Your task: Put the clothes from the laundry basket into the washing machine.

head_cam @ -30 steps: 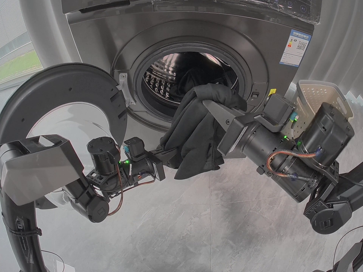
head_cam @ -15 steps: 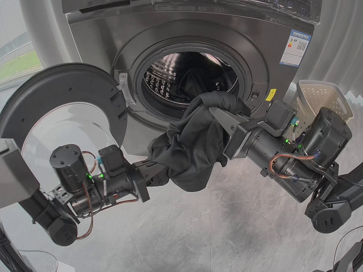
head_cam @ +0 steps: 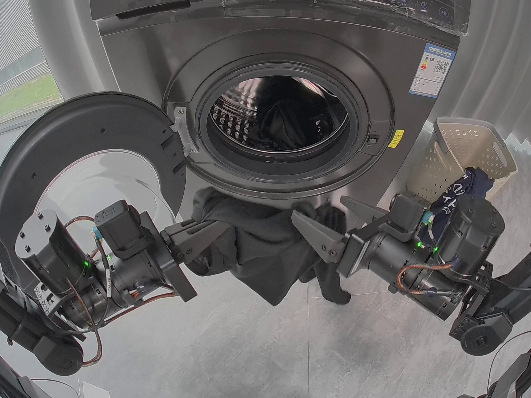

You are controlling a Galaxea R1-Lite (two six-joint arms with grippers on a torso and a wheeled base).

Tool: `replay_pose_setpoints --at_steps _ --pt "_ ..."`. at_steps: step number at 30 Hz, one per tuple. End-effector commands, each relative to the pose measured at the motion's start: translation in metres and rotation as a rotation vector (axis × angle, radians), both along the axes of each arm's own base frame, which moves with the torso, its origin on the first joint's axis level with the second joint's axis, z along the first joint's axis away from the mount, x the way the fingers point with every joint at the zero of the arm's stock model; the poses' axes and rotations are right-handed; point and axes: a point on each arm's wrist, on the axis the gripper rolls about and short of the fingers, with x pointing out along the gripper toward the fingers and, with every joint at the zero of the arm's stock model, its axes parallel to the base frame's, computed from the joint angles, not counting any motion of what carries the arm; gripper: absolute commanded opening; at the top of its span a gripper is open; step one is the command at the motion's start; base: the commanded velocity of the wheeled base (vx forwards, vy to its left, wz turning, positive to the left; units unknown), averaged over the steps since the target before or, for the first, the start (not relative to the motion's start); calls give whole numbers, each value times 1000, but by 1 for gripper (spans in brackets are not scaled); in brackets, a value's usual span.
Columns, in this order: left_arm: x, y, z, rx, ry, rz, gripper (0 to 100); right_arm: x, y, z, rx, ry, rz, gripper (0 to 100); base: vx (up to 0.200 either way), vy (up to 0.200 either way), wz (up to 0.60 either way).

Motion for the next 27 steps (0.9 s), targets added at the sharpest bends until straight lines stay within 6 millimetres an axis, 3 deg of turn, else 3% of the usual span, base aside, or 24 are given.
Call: replay_pose_setpoints --at_steps 1,10,17,27 --pt "6 -1 4 -18 -15 33 0 -6 -4 -13 -38 38 3 100 0 0 0" --pt "14 -5 9 -46 -25 106 0 -17 -13 -32 -117 86 9 100 0 0 0" --pt "17 -6 13 -62 -37 134 0 -16 -9 -31 -114 81 17 100 0 0 0" --pt "32 -15 34 -153 -83 254 0 -14 4 -39 -116 74 46 100 0 0 0"
